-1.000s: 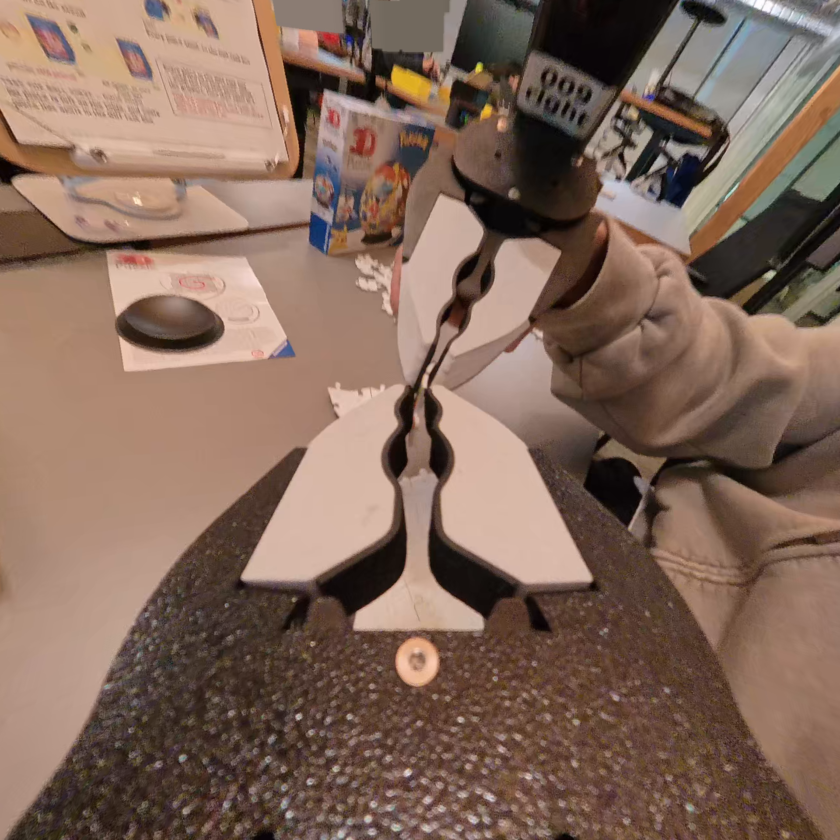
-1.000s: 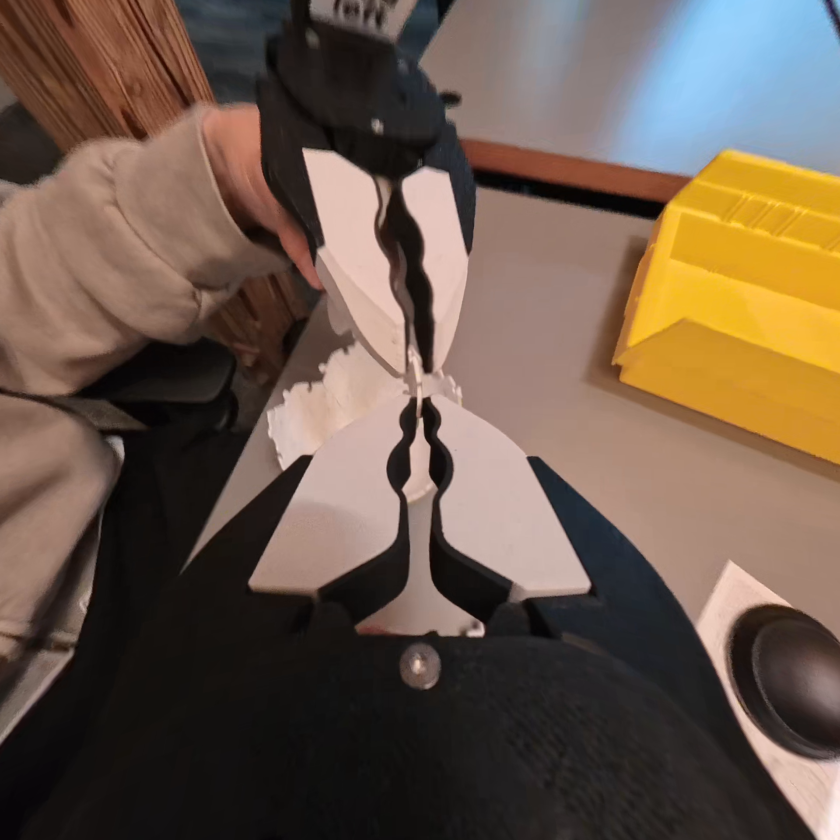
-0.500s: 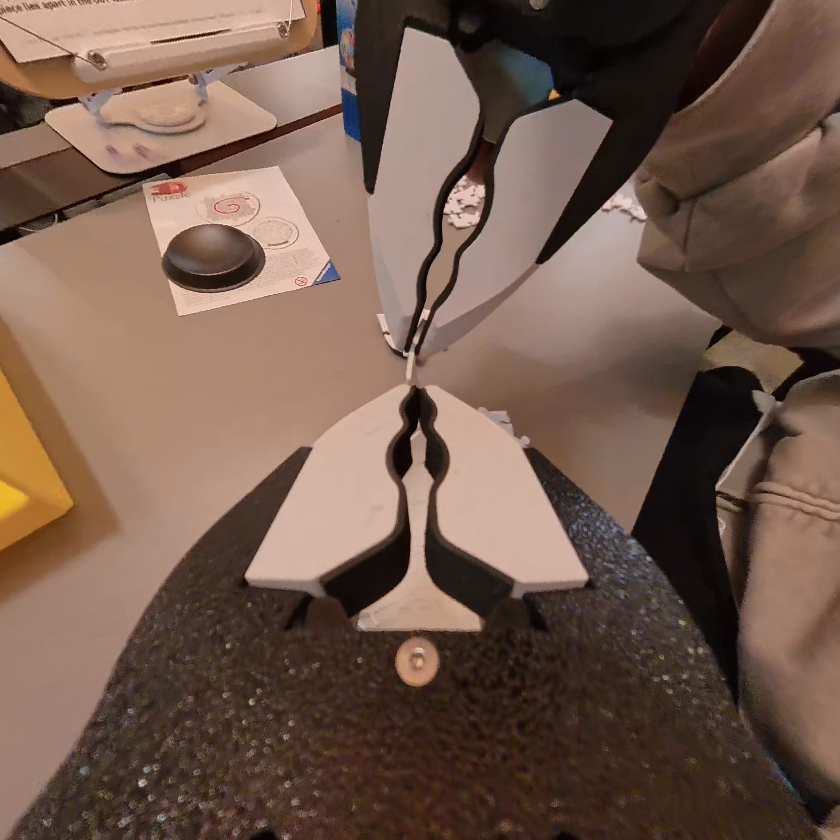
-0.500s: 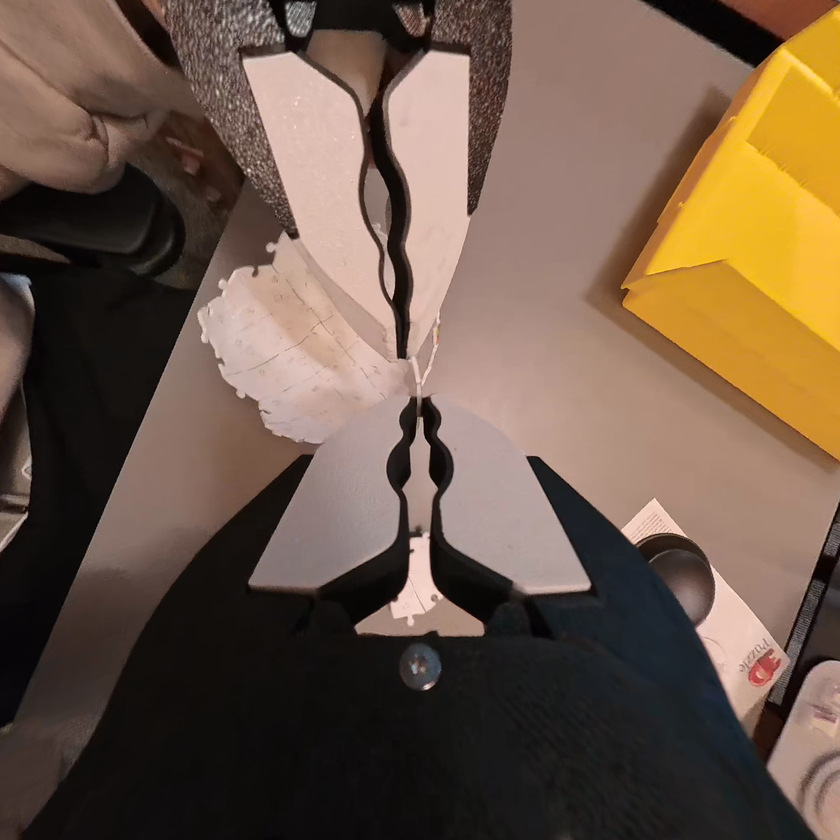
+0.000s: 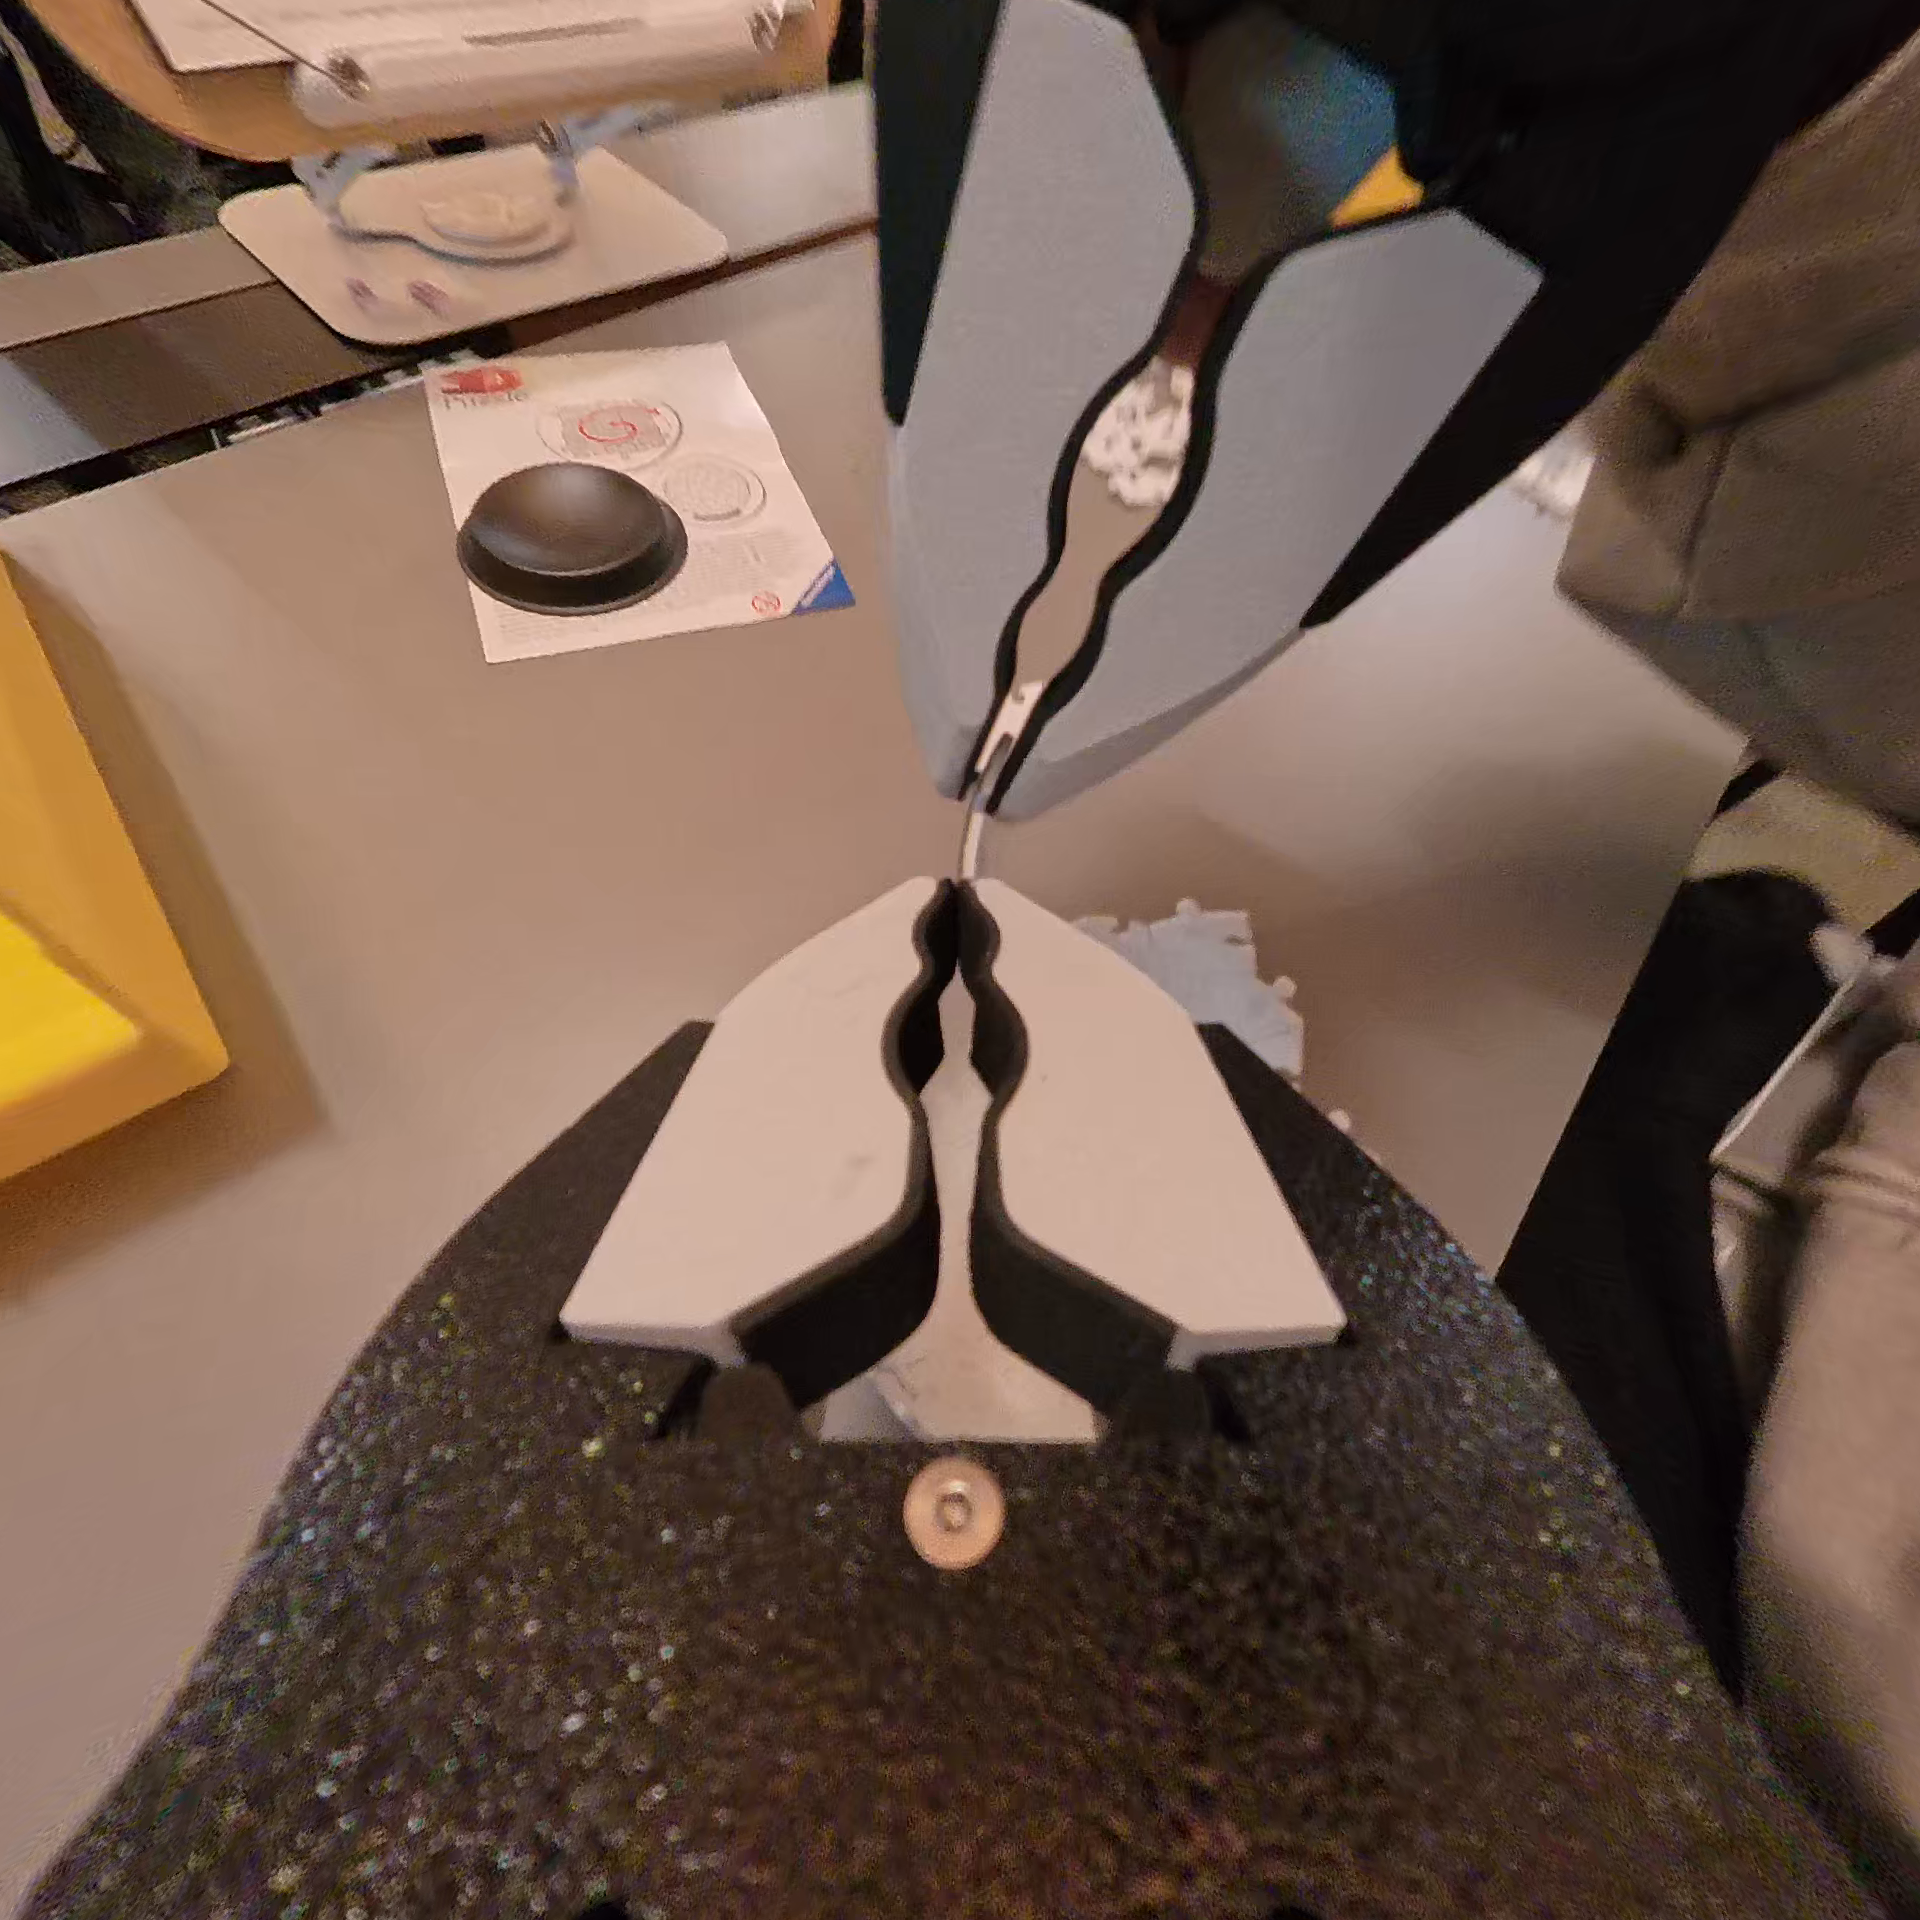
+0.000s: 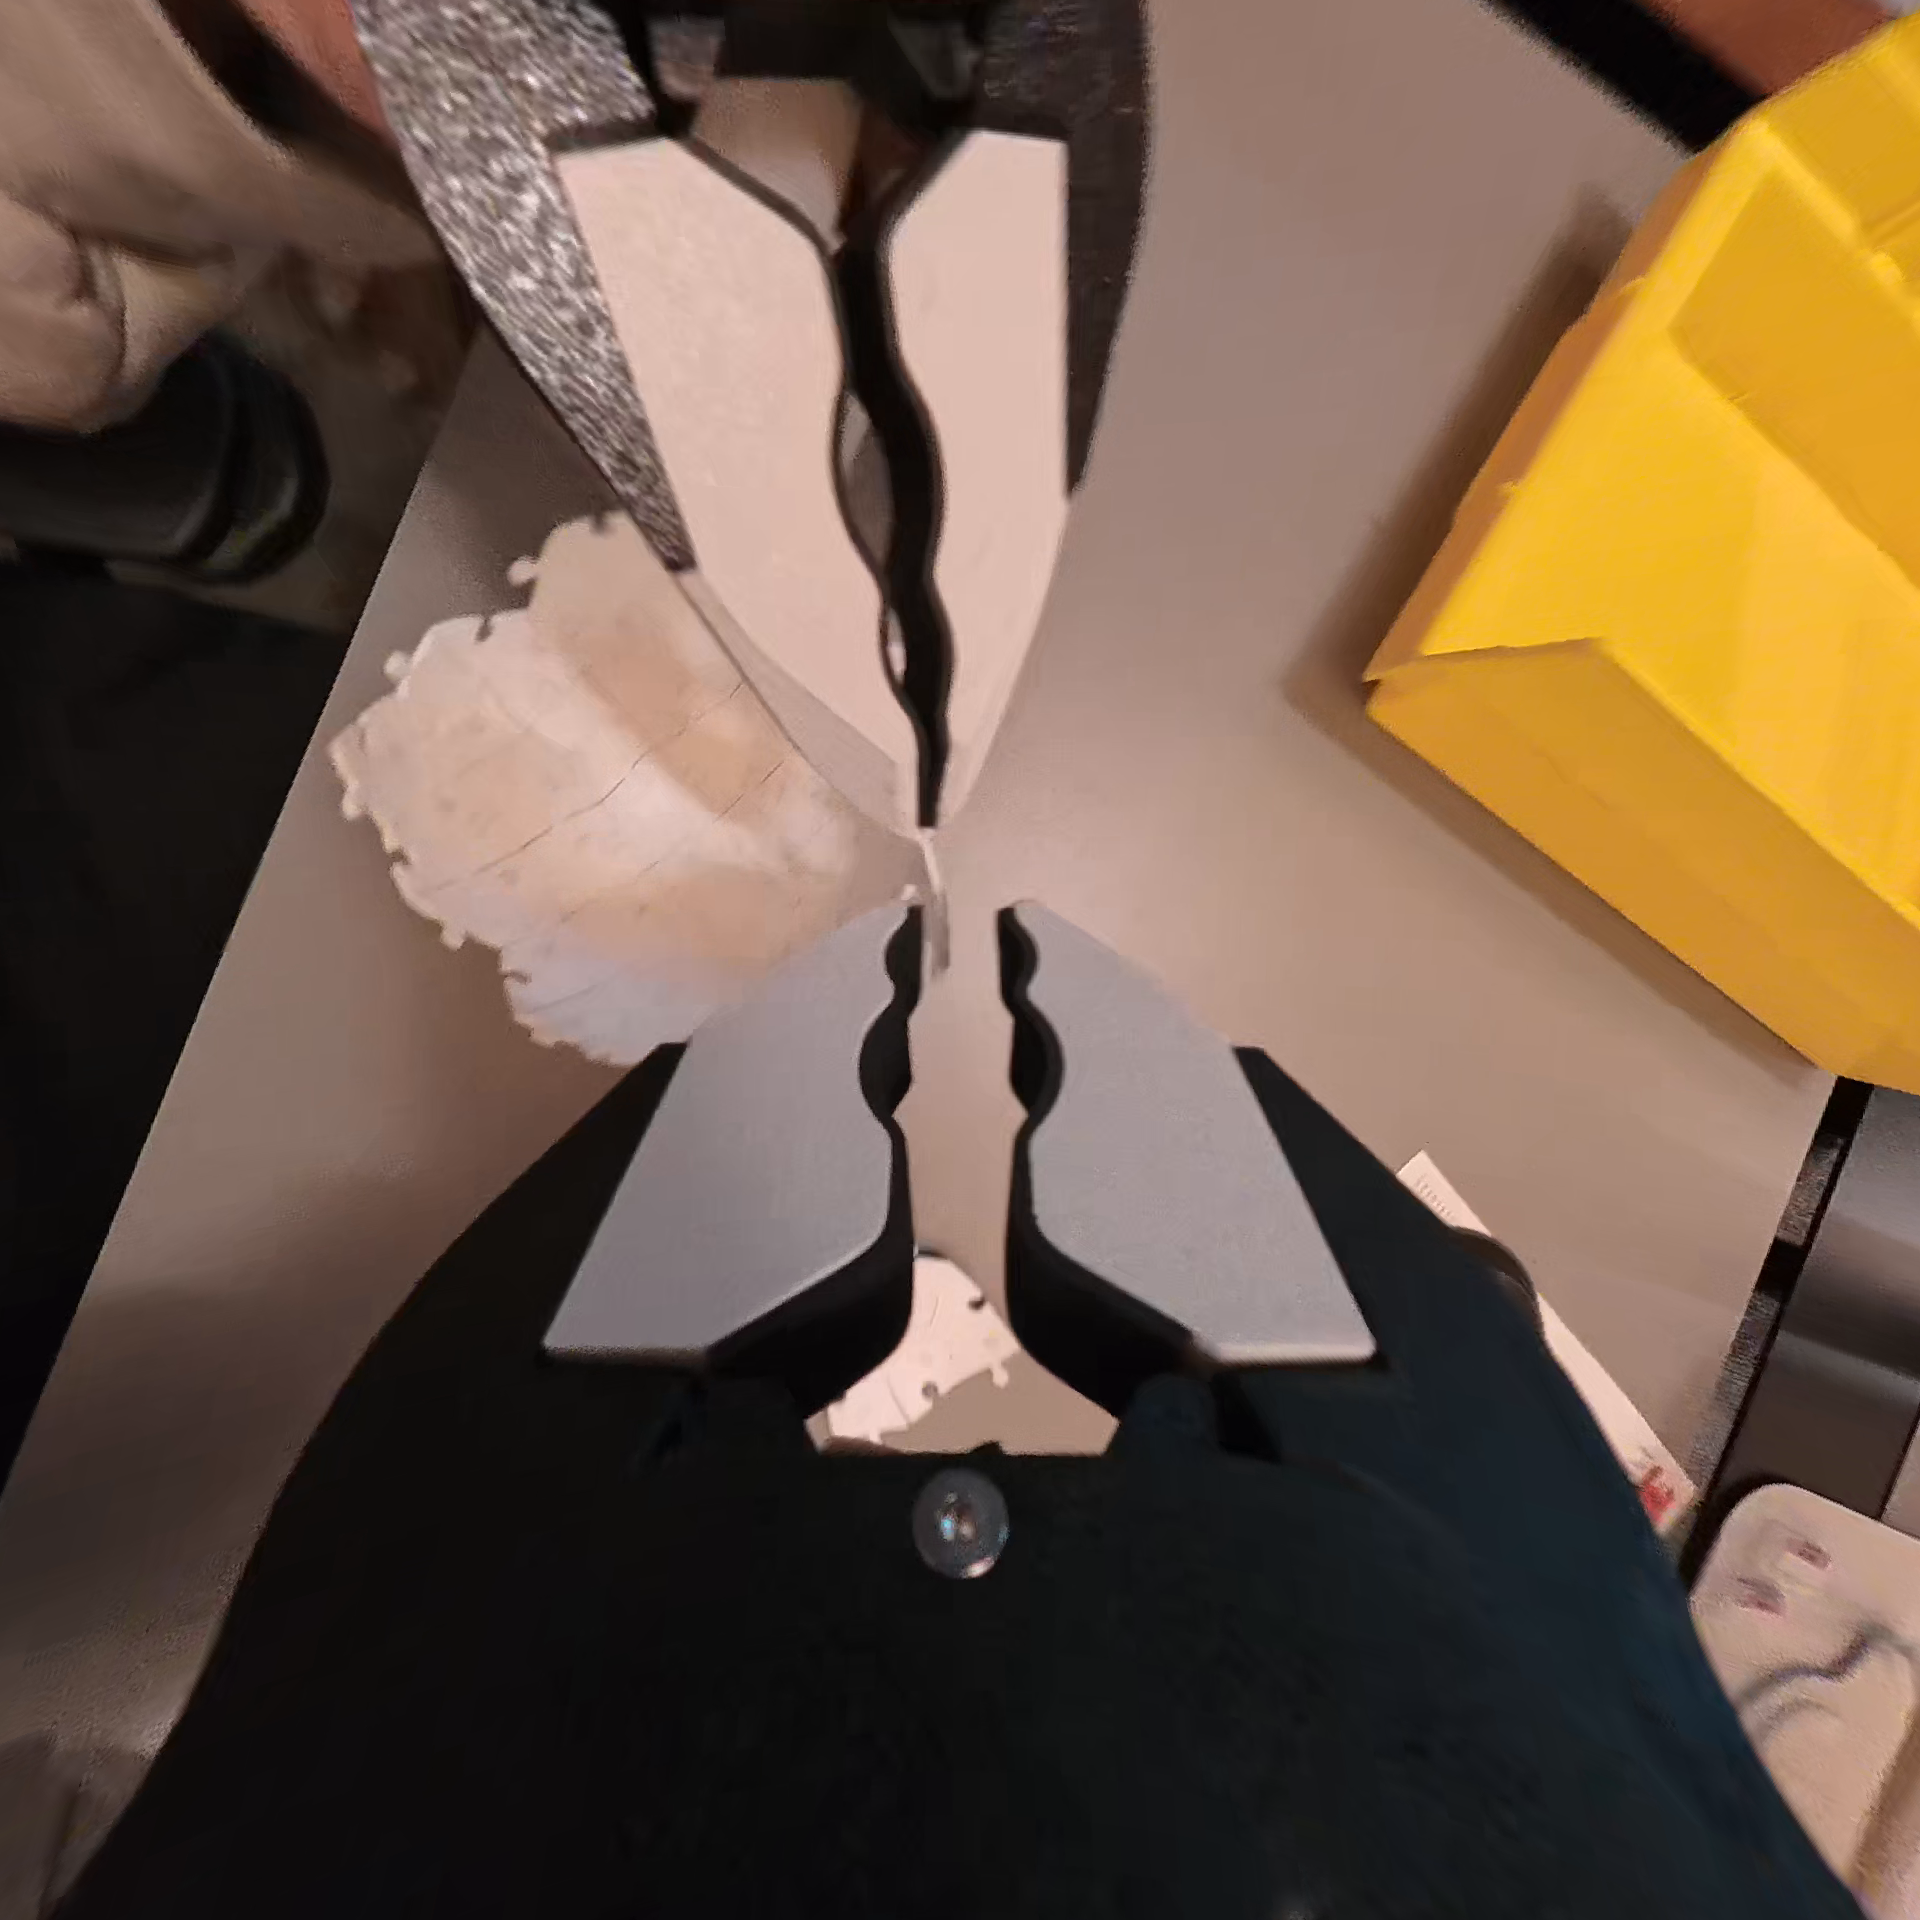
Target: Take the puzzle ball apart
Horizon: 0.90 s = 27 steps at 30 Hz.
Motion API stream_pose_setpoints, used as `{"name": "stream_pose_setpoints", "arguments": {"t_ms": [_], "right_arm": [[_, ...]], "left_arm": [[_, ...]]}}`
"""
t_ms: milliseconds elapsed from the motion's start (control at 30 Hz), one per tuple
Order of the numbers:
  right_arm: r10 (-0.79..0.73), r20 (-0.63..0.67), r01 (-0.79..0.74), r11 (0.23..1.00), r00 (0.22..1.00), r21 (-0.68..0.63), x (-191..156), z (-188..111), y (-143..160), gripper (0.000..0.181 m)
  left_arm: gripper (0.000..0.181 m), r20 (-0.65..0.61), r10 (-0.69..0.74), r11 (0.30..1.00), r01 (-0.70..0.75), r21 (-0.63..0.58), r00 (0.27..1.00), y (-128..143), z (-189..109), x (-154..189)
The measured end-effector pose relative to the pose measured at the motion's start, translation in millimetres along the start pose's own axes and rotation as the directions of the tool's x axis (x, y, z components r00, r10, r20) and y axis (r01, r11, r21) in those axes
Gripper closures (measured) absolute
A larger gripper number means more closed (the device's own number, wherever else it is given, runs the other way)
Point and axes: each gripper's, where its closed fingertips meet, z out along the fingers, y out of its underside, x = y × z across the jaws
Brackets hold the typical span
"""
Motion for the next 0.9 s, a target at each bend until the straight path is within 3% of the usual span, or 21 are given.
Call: {"name": "stream_pose_setpoints", "arguments": {"t_ms": [33,167,400,633,733,833,900], "right_arm": [[0.034,-0.013,-0.033,0.999,0.999,0.041,4.0,-0.1,-0.4,0.162],[0.157,0.028,-0.159,0.962,0.987,0.224,4.6,2.9,-7.6,0.16],[0.24,-0.13,-0.234,0.97,0.962,0.061,38.6,23.7,47.3,0.161],[0.004,-0.07,0.006,0.99,0.998,0.139,53.3,84.9,34.7,0.145],[-0.089,-0.013,0.09,0.993,0.996,0.071,52.3,109.4,41.0,0.14],[-0.106,0.099,0.1,0.993,0.989,0.06,43.9,124.9,45.0,0.142],[-0.029,0.144,0.018,0.997,0.989,0.074,44.7,128.8,42.4,0.144]], "left_arm": [[0.181,-0.019,-0.039,0.998,0.04,0.042,0.999,-3.6,-3.0,-1.3],[0.181,-0.09,-0.1,0.979,0.115,0.171,0.991,-13.7,-14.3,-3.9],[0.181,0.089,-0.079,0.995,0.073,0.071,0.993,5.3,-18.2,-29.0],[0.17,0.255,-0.082,0.997,0.083,0.008,0.963,26.1,-36.8,-58.7],[0.164,0.289,-0.094,0.995,0.1,-0.004,0.953,34.3,-43.4,-68.0],[0.165,0.285,-0.125,0.992,0.128,0.009,0.95,38.9,-44.5,-73.3],[0.165,0.278,-0.145,0.989,0.149,0.006,0.95,43.4,-43.1,-75.8]]}}
